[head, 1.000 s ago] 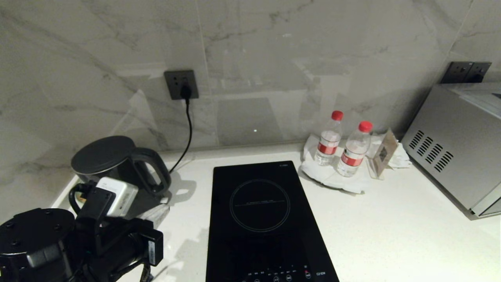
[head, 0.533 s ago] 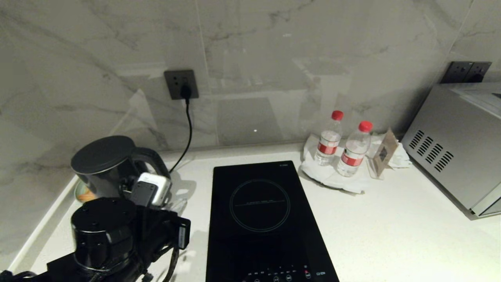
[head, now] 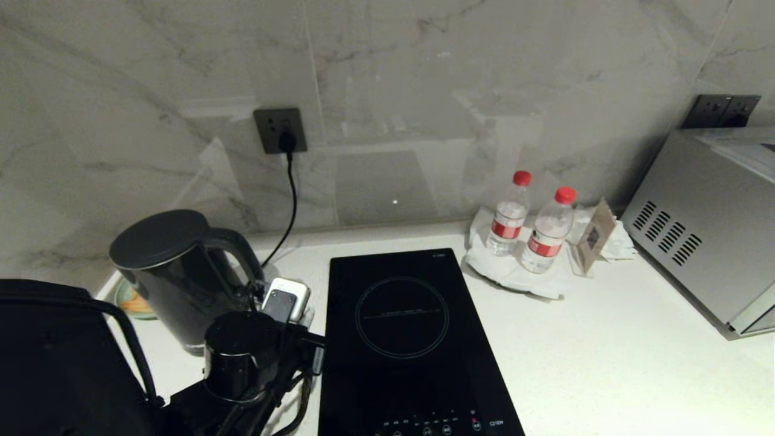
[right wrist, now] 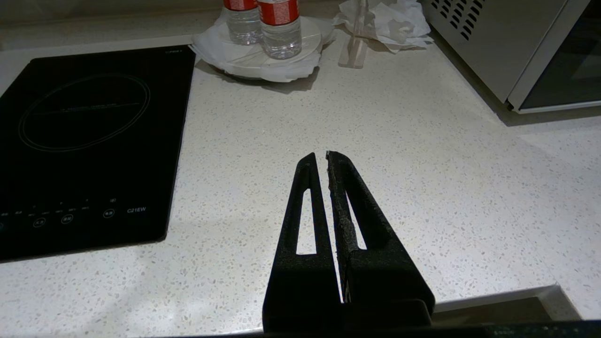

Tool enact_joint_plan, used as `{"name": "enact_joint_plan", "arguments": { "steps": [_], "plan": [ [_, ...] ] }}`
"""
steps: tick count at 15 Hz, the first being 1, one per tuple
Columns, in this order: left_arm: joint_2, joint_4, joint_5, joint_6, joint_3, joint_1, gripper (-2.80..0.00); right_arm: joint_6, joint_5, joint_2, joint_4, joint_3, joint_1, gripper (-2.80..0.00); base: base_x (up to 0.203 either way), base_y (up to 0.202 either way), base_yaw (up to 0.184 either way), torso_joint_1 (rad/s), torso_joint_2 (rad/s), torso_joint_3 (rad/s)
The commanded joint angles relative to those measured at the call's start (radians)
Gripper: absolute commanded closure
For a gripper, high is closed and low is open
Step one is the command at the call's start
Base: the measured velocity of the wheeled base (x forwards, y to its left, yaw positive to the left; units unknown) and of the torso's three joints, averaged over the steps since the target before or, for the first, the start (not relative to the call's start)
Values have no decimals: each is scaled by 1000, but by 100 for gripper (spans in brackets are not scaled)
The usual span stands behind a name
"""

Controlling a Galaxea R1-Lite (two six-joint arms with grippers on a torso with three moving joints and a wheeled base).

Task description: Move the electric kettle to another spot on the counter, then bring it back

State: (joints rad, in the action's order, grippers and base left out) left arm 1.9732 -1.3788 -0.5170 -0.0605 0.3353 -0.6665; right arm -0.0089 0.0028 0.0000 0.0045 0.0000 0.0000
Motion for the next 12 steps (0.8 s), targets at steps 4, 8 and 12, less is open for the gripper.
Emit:
{"name": "enact_joint_plan", "arguments": {
  "steps": [4,8,12],
  "plan": [
    [197,-106,-6,-13,37,3,0,0,0,0,0,0,0,0,0,0,0,0,0,0],
    [243,-102,-6,-13,115,53,0,0,0,0,0,0,0,0,0,0,0,0,0,0],
    [246,-98,7,-15,137,115,-280,0,0,0,0,0,0,0,0,0,0,0,0,0]
  ]
}}
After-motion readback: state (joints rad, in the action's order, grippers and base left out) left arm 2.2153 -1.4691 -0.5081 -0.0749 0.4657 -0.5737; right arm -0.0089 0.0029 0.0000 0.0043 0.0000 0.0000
